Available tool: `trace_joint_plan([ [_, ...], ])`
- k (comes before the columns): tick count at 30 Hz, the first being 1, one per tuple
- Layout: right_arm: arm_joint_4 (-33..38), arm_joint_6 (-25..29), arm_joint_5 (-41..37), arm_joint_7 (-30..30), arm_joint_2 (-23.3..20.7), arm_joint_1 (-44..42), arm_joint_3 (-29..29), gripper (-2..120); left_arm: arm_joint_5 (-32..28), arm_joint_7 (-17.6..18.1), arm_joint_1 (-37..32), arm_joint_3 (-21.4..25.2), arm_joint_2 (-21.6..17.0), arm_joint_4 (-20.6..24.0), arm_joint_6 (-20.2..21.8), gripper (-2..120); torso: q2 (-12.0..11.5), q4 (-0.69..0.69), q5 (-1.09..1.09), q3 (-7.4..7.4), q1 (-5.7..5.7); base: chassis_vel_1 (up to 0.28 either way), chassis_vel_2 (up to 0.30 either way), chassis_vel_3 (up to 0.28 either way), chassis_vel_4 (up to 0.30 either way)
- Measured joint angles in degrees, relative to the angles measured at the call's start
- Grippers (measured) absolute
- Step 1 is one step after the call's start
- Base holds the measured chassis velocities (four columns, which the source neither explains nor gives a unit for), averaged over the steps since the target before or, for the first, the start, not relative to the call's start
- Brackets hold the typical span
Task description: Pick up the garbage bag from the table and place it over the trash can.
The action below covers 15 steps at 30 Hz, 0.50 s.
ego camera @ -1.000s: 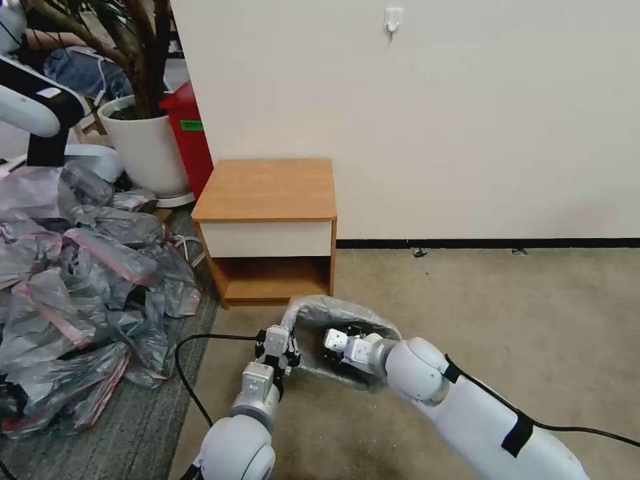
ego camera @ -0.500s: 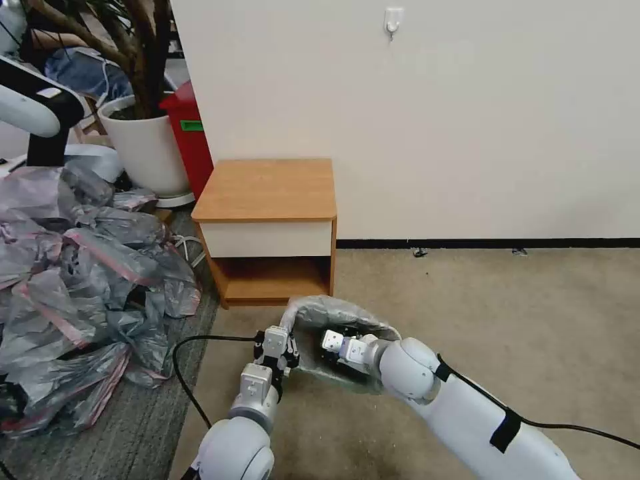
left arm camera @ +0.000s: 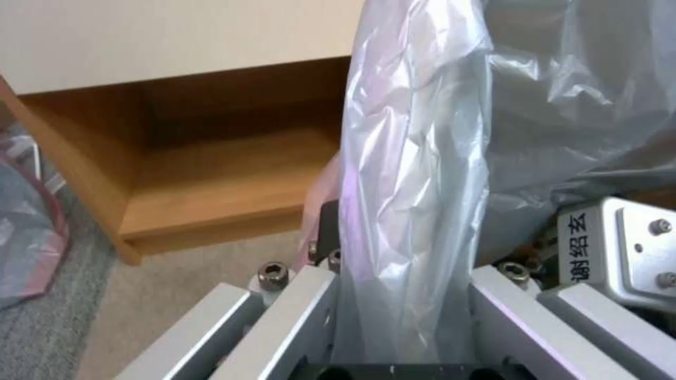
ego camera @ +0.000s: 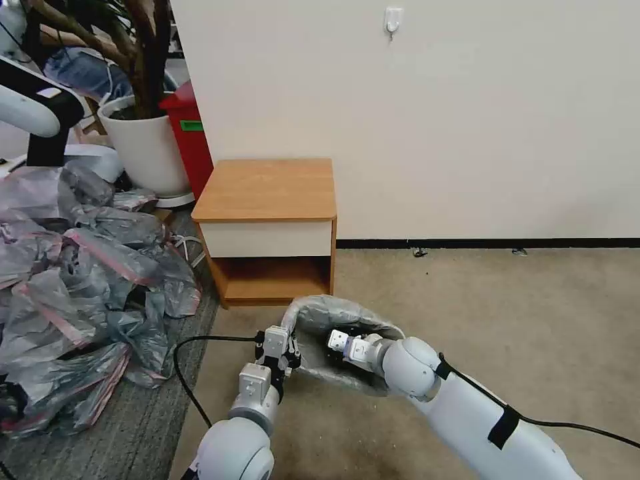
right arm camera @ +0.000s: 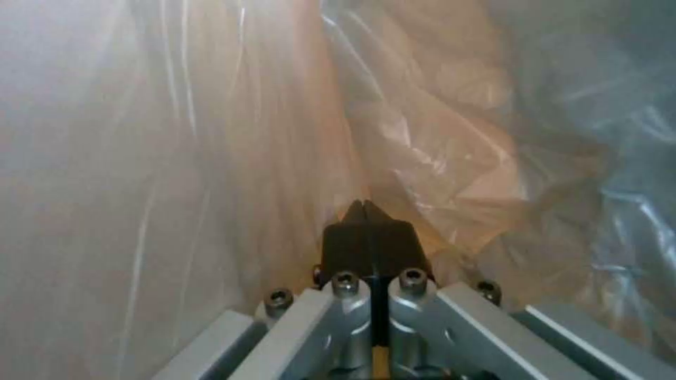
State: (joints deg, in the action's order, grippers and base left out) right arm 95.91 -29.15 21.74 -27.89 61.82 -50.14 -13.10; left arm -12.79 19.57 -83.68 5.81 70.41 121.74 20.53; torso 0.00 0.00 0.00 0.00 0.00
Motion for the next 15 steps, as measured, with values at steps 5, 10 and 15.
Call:
trace_joint_plan([
  [5, -0.3, 0.1, 0.5, 0.0, -0.1, -0.1, 0.2, 0, -0.6, 0.2, 0.0, -0.3, 0.2, 0.1, 0.2, 2, 0.0, 0.0, 0.0, 0.0, 0.0, 0.0, 0.0, 0.0, 0.0],
  [10, -0.9, 0.3, 0.9, 0.1, -0.1, -0.2, 0.5, 0, -1.1, 0.5, 0.1, -0.5, 0.3, 0.1, 0.5, 2, 0.0, 0.0, 0.0, 0.0, 0.0, 0.0, 0.0, 0.0, 0.0],
  [15, -1.2, 0.4, 1.1, 0.1, -0.2, -0.4, 0.6, 0, -1.3, 0.6, 0.2, -0.6, 0.3, 0.2, 0.6, 2, 0.0, 0.0, 0.0, 0.0, 0.0, 0.0, 0.0, 0.0, 0.0],
])
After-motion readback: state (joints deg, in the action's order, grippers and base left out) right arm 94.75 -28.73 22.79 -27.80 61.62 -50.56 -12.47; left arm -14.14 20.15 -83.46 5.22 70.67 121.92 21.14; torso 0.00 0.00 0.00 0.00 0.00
